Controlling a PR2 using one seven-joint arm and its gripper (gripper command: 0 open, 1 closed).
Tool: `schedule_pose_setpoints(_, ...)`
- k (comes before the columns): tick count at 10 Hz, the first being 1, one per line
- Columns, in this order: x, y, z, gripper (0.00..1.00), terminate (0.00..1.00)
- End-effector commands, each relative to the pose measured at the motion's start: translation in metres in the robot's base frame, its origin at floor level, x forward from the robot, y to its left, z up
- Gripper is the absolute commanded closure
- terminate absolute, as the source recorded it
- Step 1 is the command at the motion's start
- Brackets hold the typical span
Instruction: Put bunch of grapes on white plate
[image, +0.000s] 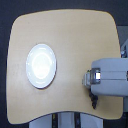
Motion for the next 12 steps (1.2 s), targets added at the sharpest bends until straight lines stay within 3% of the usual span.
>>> schedule_pose_setpoints(1, -0.002, -0.003, 0.003, 1.00, 0.00)
schedule_pose_setpoints(7, 0.001, 0.000, 0.013, 1.00, 0.00)
schedule_pose_setpoints(12, 0.012, 0.016, 0.062, 1.00, 0.00)
